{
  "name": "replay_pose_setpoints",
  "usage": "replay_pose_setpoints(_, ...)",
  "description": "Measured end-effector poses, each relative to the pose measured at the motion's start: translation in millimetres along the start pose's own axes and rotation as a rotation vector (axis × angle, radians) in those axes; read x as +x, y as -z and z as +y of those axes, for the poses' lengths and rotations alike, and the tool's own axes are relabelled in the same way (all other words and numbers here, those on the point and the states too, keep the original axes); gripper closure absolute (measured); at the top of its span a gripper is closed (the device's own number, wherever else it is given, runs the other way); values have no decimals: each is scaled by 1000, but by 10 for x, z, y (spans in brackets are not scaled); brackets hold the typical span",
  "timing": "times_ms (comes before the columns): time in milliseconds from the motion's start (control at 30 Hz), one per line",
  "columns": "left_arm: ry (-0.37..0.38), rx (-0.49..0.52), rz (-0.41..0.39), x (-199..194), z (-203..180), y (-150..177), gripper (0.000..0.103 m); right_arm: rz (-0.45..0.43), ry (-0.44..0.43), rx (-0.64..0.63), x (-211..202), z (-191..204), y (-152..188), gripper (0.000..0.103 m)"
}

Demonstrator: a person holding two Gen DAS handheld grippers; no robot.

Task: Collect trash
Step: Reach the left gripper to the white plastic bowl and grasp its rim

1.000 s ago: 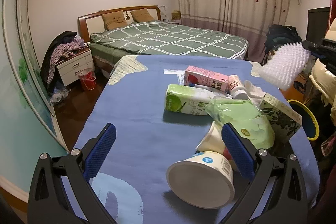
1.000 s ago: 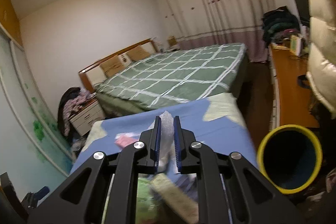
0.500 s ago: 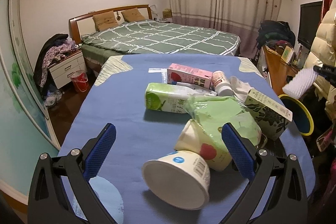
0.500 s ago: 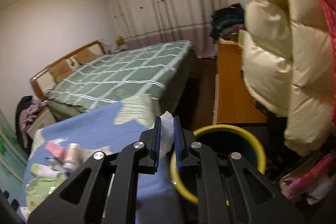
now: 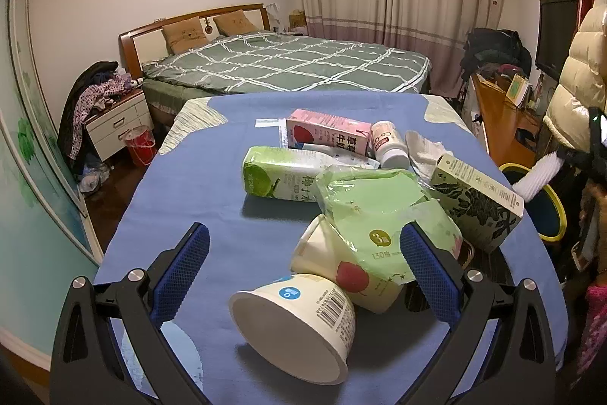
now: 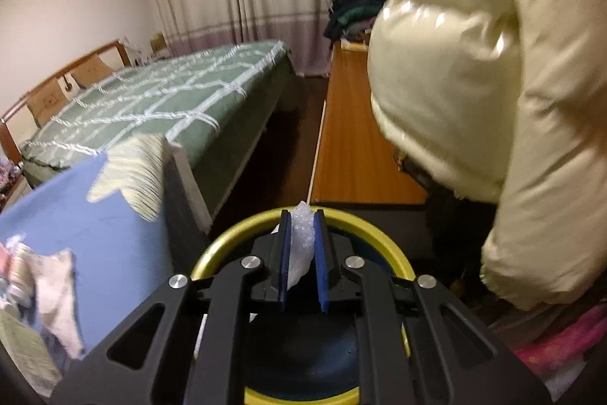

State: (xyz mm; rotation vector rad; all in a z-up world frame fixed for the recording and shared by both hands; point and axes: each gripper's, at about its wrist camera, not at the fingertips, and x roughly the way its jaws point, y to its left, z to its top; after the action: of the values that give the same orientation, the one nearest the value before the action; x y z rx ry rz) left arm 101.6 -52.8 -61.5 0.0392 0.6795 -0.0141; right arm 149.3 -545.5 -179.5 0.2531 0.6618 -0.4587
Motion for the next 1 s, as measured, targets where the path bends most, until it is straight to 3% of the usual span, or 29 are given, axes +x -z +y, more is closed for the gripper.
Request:
replay_pose_setpoints(100,2,0,9,37,-4,2,4,40,17,0,154,16,106,86)
replay_pose_setpoints(200,8,0,15,58,1,10,4,54,18,5,176,32,194,69)
replay_pose_setpoints(267,15,2,19,67,9,23,4,51,9,5,138,45,219,68)
replay_pose_setpoints(400,32,-5,27,60,57,84,4,23,-7,-4,-46,103,246,60)
replay_pose_setpoints(533,33,-2,31,61,113,141,4,-17,-77,6,-361,176,323,52)
replay_pose_setpoints(867,95,23,70,147,288,360,4,-18,-192,-4,-710,353,562,51)
replay_pose_setpoints(1000,158,63,81,181,300,411,4,-4,-216,2,-713,389,576,50)
